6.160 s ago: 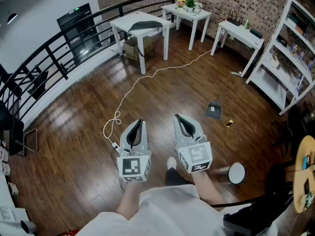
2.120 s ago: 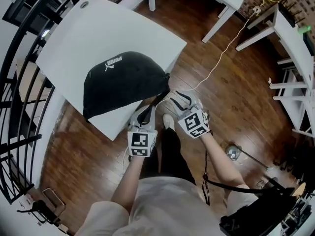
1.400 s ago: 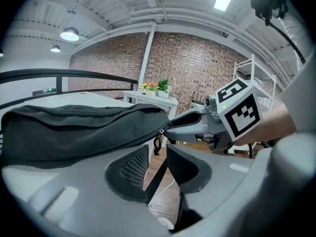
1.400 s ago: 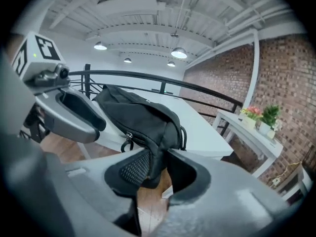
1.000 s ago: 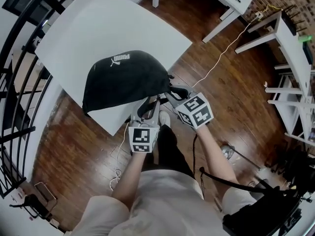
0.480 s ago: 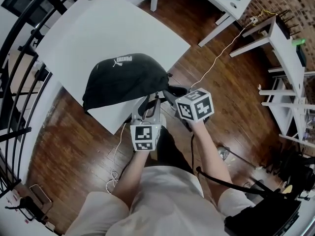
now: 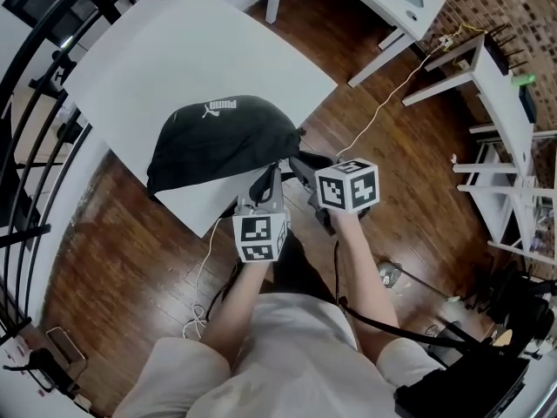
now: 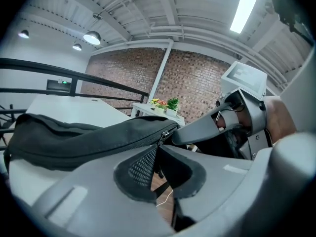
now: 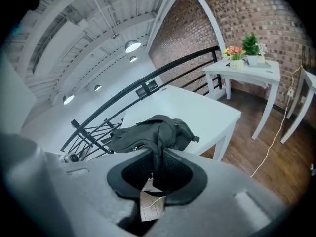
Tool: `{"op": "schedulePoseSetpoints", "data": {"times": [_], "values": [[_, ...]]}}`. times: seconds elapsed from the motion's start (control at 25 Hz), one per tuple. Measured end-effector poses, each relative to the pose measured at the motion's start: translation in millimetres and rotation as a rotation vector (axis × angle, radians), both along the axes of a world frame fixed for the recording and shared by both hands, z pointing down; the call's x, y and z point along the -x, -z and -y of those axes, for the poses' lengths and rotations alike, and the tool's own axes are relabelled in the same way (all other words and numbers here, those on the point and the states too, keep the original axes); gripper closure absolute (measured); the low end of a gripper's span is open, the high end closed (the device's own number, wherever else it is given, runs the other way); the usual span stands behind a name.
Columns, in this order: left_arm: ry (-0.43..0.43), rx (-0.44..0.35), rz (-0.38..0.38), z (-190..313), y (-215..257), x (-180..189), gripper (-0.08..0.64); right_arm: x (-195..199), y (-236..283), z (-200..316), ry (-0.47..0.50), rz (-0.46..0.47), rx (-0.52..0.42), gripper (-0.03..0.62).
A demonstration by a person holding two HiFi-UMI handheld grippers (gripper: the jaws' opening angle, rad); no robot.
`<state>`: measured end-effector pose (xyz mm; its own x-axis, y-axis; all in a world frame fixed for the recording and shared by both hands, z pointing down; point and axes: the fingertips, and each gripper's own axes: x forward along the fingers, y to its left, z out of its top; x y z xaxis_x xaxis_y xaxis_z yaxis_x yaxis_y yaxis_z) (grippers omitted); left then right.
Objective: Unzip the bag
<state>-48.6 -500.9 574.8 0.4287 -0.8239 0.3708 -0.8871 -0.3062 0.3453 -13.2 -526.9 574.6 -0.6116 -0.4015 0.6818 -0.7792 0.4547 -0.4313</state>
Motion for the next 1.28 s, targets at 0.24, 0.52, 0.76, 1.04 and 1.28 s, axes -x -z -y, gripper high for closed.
{"op": "schedulePoseSetpoints", "data": {"times": [0.24,0.52,0.76,1.04,1.28], "values": [[-0.006,0.027,-0.016,-9,-3,14,0.535,-6,-4,1,-0.035,-0.01,-0.004,0.543],[-0.026,0.017,0.009,-19,-1,33,0.537,-7,-5,-3,-0.057,-0.01,-0.003,0.545],[0.067,0.052,0.014,-31,-6,75,0.538,-6,1,-1,-0.077,-0.012,-0.027,0.546],[0.117,0.066,0.072,-48,-11,123,0.537,-10,4,-1,-0.102,-0.008,-0.034,0.548],[0.165,0.077,0.137,-61,-21,171,0.538,-14,-1,2,-0.119,-0.022,-0.039,0.548]]}}
